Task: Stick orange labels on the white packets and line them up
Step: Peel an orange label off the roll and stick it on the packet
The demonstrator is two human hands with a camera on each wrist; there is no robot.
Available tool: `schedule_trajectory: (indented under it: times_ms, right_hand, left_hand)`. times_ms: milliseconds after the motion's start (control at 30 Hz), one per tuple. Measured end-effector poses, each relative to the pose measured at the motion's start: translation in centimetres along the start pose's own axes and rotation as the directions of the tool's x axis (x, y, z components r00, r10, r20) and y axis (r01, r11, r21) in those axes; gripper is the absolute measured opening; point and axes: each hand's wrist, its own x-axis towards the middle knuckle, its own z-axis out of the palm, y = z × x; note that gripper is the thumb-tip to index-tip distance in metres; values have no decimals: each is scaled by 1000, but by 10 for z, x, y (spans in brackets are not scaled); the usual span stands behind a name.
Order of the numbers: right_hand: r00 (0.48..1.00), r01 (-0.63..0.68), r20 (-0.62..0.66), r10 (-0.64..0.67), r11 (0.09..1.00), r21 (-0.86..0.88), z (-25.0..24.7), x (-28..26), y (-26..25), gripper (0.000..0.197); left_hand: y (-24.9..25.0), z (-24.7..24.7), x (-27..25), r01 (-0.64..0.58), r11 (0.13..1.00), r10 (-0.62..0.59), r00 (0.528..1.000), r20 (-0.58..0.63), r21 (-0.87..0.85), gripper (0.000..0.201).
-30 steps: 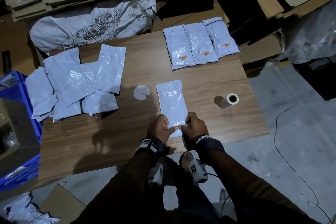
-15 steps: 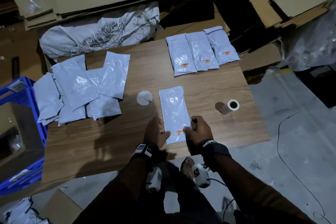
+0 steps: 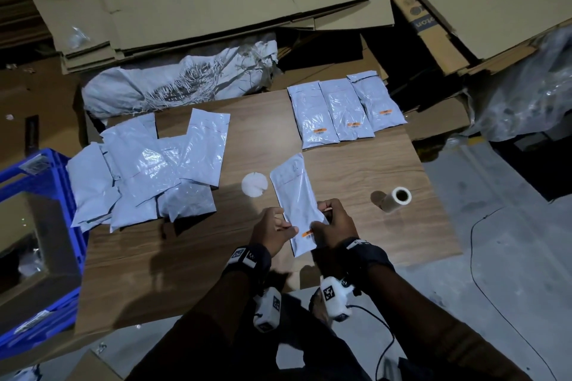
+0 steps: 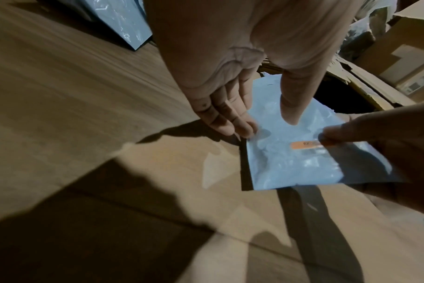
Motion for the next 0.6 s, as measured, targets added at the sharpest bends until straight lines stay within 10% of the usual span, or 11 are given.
schedule_trajectory:
  times_ms: [600]
  right_hand:
    - [952, 252, -167, -257, 966, -49, 39, 72, -104, 24]
  left_hand:
    - [63, -91, 70, -282, 959, 280, 959, -44, -30, 43]
